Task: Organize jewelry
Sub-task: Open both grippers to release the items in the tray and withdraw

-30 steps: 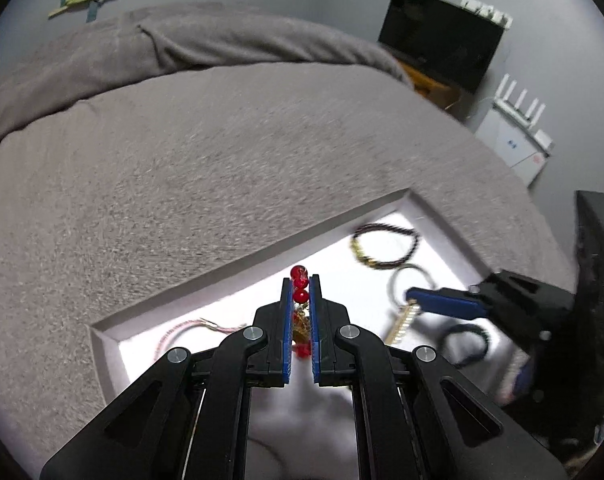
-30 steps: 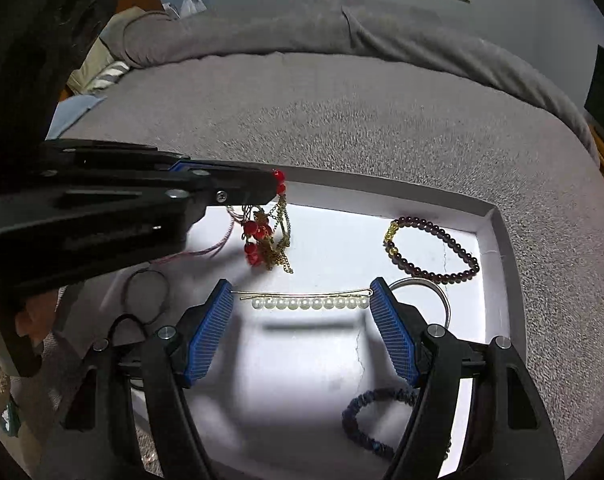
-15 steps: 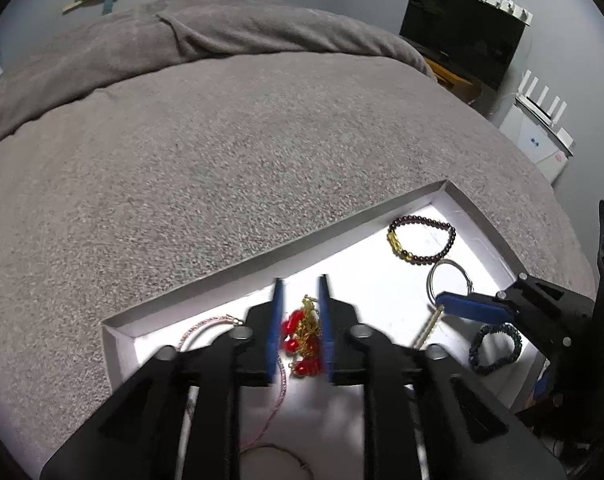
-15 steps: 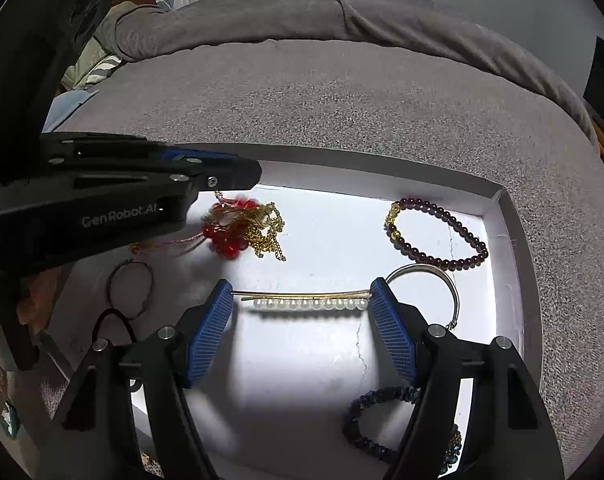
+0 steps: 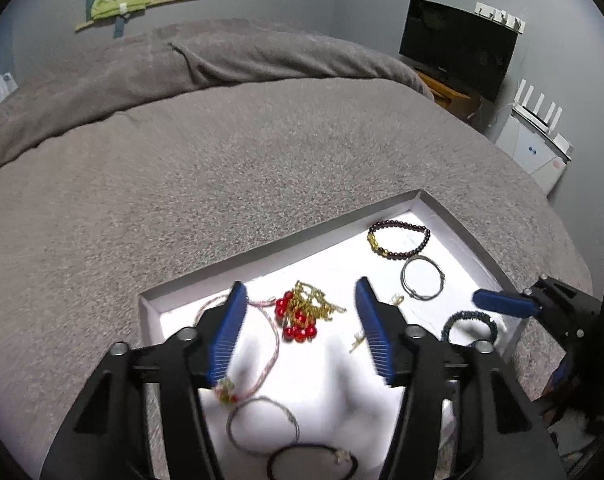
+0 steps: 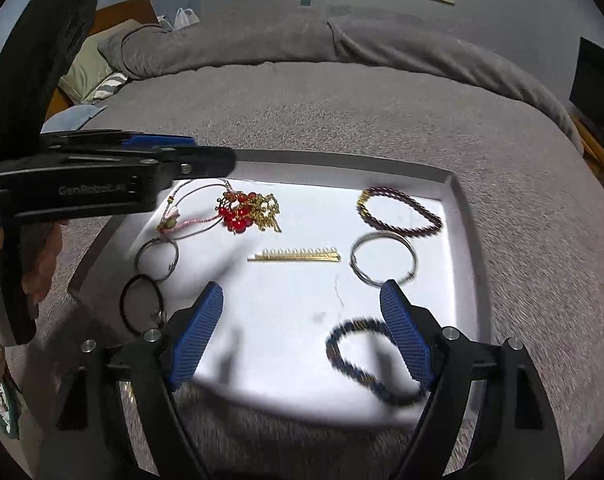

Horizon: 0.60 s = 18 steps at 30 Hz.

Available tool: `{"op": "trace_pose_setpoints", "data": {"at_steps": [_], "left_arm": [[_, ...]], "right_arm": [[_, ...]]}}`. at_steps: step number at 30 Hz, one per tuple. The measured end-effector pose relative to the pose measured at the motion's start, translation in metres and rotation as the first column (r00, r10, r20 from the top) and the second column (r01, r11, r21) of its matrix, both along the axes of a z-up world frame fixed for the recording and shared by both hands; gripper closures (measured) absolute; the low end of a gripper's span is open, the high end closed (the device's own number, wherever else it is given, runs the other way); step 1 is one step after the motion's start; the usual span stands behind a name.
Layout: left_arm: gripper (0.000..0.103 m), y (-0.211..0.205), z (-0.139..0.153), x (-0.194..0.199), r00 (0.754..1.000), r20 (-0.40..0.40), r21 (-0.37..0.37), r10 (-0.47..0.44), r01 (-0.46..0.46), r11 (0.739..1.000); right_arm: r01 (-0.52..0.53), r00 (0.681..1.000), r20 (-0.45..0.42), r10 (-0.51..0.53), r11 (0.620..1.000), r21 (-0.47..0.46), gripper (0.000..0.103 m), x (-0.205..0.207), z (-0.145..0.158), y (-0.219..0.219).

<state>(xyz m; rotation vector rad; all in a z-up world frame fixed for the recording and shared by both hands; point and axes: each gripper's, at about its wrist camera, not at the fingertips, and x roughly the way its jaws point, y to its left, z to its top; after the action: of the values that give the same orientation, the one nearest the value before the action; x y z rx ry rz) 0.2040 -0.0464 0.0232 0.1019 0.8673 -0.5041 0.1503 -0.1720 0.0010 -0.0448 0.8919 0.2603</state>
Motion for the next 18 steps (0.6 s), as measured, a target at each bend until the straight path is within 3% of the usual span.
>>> {"op": "trace_pose_setpoints", "data": {"at_steps": [12, 18], "left_arm": [[0.018, 0.022, 0.022, -0.055, 0.993, 0.087, 0.003, 0.074, -0.075, 0.997], [0.012, 0.031, 0.03, -0.077, 0.987, 0.116, -0.002, 0.107, -0.107, 0.994]], "right_arm": [[0.039, 0.997, 0.066, -0.041, 0.999, 0.025, 0.006, -0.055, 0.02, -0.027], [0.072, 0.993, 0.086, -0.076, 0.996, 0.049, 0.006, -0.072, 0.029, -0.044]]}}
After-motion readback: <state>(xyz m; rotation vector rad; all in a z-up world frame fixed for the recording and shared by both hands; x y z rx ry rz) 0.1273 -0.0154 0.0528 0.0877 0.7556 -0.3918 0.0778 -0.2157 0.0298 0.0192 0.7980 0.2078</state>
